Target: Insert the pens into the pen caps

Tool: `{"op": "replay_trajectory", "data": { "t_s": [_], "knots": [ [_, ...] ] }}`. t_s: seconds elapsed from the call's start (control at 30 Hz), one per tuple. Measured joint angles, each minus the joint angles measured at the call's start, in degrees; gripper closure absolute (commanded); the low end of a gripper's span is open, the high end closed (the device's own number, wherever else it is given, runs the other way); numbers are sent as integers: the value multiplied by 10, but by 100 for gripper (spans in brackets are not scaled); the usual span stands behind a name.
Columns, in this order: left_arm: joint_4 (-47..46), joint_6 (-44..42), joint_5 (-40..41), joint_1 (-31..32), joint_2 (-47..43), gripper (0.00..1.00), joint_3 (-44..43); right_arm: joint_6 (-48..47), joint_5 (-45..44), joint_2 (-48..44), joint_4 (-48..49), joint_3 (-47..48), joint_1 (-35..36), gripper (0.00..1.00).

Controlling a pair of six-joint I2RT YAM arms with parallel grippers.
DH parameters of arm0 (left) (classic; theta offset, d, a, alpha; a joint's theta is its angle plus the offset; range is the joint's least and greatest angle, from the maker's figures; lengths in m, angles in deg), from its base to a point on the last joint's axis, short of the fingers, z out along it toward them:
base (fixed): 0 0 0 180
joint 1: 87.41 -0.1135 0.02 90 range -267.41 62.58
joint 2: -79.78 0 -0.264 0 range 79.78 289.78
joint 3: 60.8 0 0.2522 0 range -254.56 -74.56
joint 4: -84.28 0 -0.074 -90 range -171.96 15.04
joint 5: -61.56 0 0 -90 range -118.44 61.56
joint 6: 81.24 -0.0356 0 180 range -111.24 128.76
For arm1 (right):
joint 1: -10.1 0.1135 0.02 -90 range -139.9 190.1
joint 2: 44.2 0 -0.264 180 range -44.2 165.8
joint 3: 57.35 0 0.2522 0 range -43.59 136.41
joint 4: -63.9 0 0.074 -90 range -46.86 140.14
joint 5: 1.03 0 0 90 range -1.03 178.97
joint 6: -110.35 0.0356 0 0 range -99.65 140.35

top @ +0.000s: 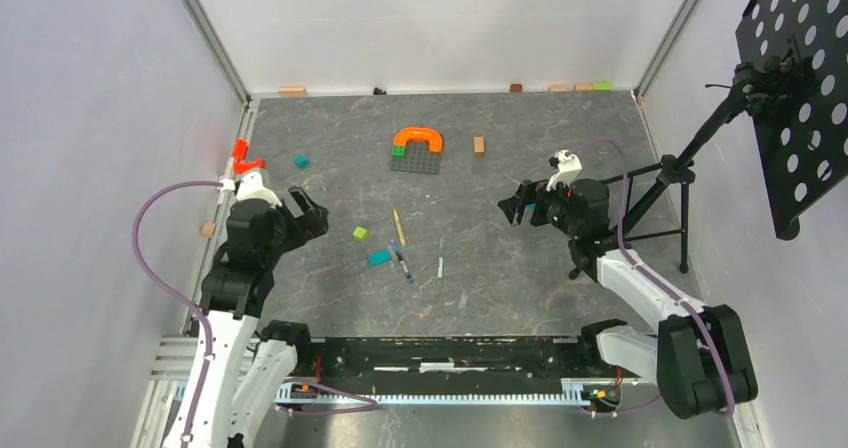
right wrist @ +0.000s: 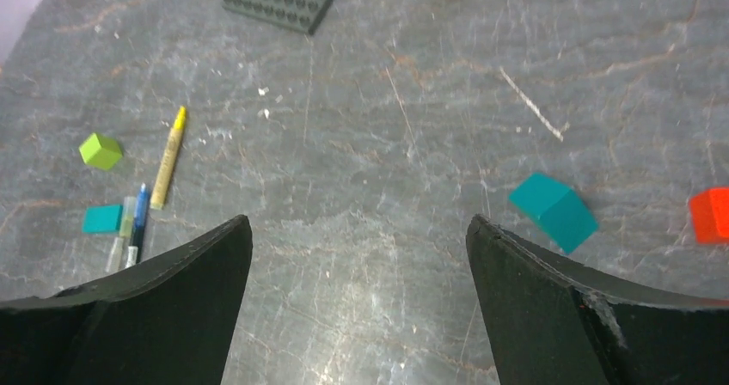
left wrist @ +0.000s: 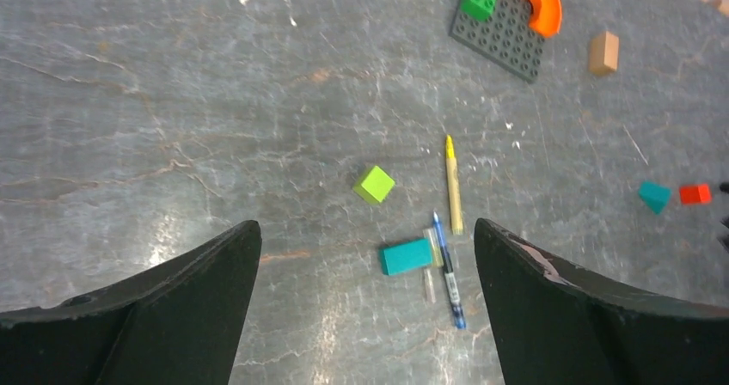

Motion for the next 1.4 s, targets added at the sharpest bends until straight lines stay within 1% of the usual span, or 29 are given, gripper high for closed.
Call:
{"op": "replay_trajectory", "data": {
  "t_s": [0.1, 0.2, 0.37, 0.63, 0.87, 1.07, 1.1, 1.2, 1.33, 1.4],
  "knots": [
    [9, 0, -27, 3, 14, 0, -1, -2, -4, 24, -38, 14, 6, 2],
    [23, 0, -55, 7, 19, 0, -2, -8, -23, 54, -88, 48, 26, 2],
    [25, -4, -62, 35, 21, 0, -2, -17, -58, 68, -139, 94, 93, 2],
    [26, -5, -74, 88, 61, 0, -2, -18, -107, 70, -191, 124, 163, 2],
    [26, -5, -74, 118, 97, 0, -2, 11, -186, 73, -243, 133, 254, 2],
    [26, -5, -74, 119, 103, 0, -2, 65, -295, 122, -297, 178, 358, 1],
    [26, -5, -74, 119, 104, 0, -2, 75, -314, 135, -307, 191, 374, 4],
    [26, -5, -75, 119, 107, 0, -2, 103, -374, 178, -339, 234, 414, 9],
    [26, -5, -78, 119, 106, 0, -2, 138, -433, 233, -371, 286, 448, 19],
    [26, -5, -80, 119, 106, 0, -2, 153, -449, 260, -384, 309, 457, 20]
  ]
}}
